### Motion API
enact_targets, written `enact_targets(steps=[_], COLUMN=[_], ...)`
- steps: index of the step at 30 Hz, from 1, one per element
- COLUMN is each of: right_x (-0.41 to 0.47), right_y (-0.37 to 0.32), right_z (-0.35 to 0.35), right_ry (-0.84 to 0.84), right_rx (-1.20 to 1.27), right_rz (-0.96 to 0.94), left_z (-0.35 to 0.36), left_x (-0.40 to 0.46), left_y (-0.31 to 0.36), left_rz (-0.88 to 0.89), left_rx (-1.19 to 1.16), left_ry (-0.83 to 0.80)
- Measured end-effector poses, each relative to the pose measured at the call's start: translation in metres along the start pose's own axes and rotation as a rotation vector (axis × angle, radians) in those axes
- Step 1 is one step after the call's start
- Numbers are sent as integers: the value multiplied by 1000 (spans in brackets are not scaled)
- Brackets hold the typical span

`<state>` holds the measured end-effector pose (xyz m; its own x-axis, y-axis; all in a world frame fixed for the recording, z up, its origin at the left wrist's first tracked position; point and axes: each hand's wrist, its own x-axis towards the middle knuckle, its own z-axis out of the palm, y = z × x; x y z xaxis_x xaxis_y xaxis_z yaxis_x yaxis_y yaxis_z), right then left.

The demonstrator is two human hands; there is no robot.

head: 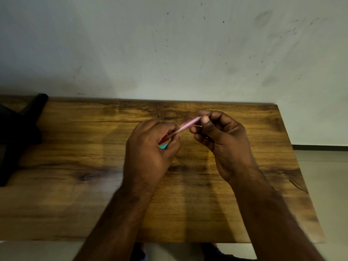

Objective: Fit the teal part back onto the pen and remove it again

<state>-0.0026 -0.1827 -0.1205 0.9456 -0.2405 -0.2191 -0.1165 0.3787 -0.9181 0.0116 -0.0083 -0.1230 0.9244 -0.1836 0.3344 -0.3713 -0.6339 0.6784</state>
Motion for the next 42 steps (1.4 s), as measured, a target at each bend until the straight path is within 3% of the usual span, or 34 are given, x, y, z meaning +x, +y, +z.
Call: enact_targets(steps=[18, 35, 39, 42], right_x=[0, 4, 13, 14], right_y=[4, 3, -7, -6], right_z=[2, -6, -36, -51], right_ry=[31, 86, 312, 330], right_rx=[-240, -390, -659, -946], right_rz=[-203, -200, -206, -147], left_z=[0, 0, 0, 1], left_x=[1, 0, 1, 1], left_y=[3, 1, 1, 0], left_rz=[-33, -49, -38, -36], left_rx=[-5, -29, -36, -61], left_ry=[-23, -17, -8, 1])
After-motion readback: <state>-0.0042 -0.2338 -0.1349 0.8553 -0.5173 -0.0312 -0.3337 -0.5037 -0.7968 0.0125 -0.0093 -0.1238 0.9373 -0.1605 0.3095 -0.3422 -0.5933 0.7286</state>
